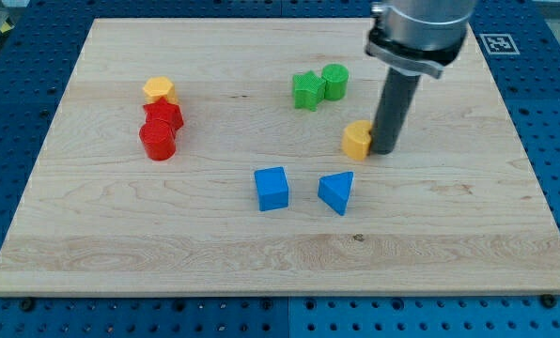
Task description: Slide the yellow heart towards the up
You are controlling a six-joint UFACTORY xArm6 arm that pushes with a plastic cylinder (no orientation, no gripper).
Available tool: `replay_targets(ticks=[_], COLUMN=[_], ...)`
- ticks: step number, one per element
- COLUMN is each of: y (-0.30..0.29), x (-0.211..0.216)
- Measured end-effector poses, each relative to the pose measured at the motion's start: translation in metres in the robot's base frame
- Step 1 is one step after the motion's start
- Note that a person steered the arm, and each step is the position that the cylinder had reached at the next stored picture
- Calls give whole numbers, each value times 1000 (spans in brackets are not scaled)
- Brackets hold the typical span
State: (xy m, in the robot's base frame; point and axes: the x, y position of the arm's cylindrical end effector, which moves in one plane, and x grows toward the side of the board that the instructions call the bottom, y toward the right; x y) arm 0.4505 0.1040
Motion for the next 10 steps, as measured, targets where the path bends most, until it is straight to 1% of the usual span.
replay_targets(ticks=[1,2,7,8,9,10], y=[-34,-56,-78,-98,-106,-120], x=[0,0,2,11,11,2])
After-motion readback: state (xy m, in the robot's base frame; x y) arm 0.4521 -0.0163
